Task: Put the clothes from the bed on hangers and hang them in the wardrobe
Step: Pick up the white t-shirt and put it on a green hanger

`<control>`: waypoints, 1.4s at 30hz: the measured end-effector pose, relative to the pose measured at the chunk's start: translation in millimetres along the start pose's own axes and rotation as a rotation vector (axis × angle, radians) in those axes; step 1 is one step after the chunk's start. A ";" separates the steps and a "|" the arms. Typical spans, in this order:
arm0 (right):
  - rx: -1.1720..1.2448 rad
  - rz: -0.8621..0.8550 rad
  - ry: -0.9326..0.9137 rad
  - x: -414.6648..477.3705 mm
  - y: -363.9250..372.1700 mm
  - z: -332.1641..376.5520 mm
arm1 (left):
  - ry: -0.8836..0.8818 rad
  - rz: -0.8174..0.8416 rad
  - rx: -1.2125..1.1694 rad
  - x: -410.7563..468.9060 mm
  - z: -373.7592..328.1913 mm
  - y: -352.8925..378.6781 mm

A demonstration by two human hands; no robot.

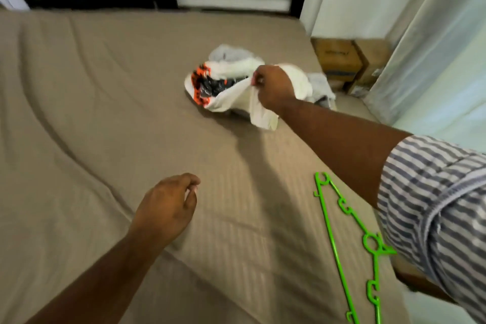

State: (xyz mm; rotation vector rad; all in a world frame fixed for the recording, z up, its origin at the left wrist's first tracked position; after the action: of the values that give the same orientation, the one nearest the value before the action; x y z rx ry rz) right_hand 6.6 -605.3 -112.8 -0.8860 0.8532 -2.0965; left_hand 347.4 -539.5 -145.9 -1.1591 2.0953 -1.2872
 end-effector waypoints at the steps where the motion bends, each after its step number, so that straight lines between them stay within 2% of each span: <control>1: 0.034 -0.003 -0.040 8.8 -23.1 33.1 | -0.001 -0.032 -0.004 1.5 -9.2 -18.7; 4: 0.155 0.069 -0.122 26.4 -91.9 125.2 | -0.009 -0.125 -0.071 5.5 -42.1 -75.6; 8: 0.448 0.196 -0.071 26.1 -197.5 227.4 | 0.001 -0.258 -0.183 12.7 -107.5 -169.6; 13: 0.813 0.282 -0.049 -15.1 -310.5 341.7 | -0.065 -0.332 -0.584 14.1 -194.7 -290.0; 17: 0.966 0.223 -0.090 -50.0 -362.3 403.2 | 0.008 -0.551 -0.720 10.1 -219.0 -362.7; 19: 0.991 0.136 -0.109 -62.6 -376.1 416.5 | 0.084 -0.602 -0.677 11.3 -215.8 -395.6; 22: 0.901 0.029 -0.193 -81.6 -377.2 427.9 | 0.190 -0.545 -0.611 6.8 -204.1 -440.5; 24: 0.673 -0.016 -0.314 -92.4 -371.6 426.7 | 0.283 -0.511 -0.601 2.3 -200.8 -460.4; 26: 0.377 -0.095 -0.468 -99.8 -355.1 436.0 | 0.420 -0.500 -0.414 -2.3 -188.0 -479.6; 28: 0.257 -0.157 -0.496 -102.6 -343.0 445.7 | 0.466 -0.460 -0.300 -3.5 -174.9 -488.4; 31: 0.246 -0.207 -0.331 -105.9 -333.5 464.7 | 0.400 -0.329 -0.405 -7.0 -149.9 -490.1; 34: 0.186 -0.277 -0.282 -111.5 -331.2 478.0 | 0.333 -0.193 -0.453 -15.2 -121.1 -469.9; 36: 0.262 -0.297 -0.233 -118.4 -332.6 488.3 | 0.262 0.002 -0.472 -27.6 -96.8 -440.5; 38: 0.368 -0.314 -0.201 -124.6 -340.6 497.5 | 0.220 0.120 -0.415 -38.7 -68.6 -402.6; 40: 0.461 -0.338 -0.173 -129.3 -353.5 502.5 | 0.171 0.171 -0.333 -45.4 -43.0 -372.3; 42: 0.551 -0.369 -0.127 -132.1 -370.0 501.8 | 0.081 0.148 -0.341 -42.3 -25.4 -359.6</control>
State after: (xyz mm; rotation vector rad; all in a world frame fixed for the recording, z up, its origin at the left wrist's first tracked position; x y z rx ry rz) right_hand 343.1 -448.7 405.3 -0.9006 0.0225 -2.3783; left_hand 509.5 -572.0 177.2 -1.0722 2.4780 -0.9487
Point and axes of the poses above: each hand's wrist, its own x-axis towards the middle knuckle, its own y-axis out of the palm, z = x × y, the point moved 1 cm from there along x, towards the middle knuckle, and after that the axes turned 8 degrees about -z, right-handed, at the moved point
